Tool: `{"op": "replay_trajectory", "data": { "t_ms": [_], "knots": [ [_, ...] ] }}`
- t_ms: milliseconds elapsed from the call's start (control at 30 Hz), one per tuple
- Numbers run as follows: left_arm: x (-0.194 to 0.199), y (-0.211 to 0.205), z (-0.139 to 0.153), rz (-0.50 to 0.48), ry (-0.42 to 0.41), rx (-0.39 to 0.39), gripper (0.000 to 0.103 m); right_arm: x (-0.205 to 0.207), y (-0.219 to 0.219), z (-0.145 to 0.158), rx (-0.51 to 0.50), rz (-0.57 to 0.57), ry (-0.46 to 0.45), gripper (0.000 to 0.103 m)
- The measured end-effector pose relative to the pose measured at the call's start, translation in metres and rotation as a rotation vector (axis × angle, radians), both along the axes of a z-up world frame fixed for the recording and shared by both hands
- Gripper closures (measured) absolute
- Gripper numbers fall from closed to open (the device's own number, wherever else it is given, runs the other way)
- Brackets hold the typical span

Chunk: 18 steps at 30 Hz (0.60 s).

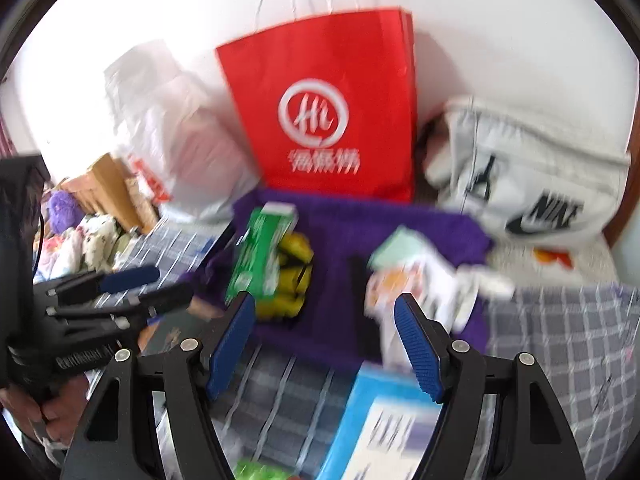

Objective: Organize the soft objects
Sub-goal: 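Move the left gripper to the white mesh bag while the right gripper approaches the green tissue pack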

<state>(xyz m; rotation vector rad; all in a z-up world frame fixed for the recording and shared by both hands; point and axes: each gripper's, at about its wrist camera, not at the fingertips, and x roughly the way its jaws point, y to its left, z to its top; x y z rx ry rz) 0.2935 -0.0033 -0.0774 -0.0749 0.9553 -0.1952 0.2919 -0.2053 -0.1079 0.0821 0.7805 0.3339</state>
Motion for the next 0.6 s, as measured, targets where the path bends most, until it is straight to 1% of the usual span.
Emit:
{"op": "replay_trajectory", "data": {
  "t_ms": [100, 233, 367, 467, 533, 600],
  "knots": [
    [-0.027, 0.011, 0.002, 0.019, -0.006, -0.009, 0.048, -0.030, 0.001, -0.012, 0.022, -0.001, 0.014, 0.031],
    [-0.058, 0.022, 0.002, 0.035, -0.013, 0.006, 0.048, -0.077, 0.001, -0.026, 0.044, 0.003, 0.017, 0.031],
    [-0.081, 0.031, -0.001, 0.053, -0.007, -0.009, 0.048, -0.110, 0.001, -0.038, 0.065, -0.004, 0.045, 0.031],
    [-0.095, 0.035, -0.005, 0.069, 0.001, -0.004, 0.048, -0.129, 0.003, -0.046, 0.070, -0.009, 0.057, 0.031],
    [-0.103, 0.036, -0.008, 0.081, 0.003, 0.015, 0.048, -0.143, 0.004, -0.052, 0.055, -0.018, 0.055, 0.031],
    [-0.111, 0.037, -0.011, 0.084, 0.005, 0.018, 0.048, -0.150, 0.005, -0.058, 0.024, -0.031, 0.053, 0.031]
  ]
}}
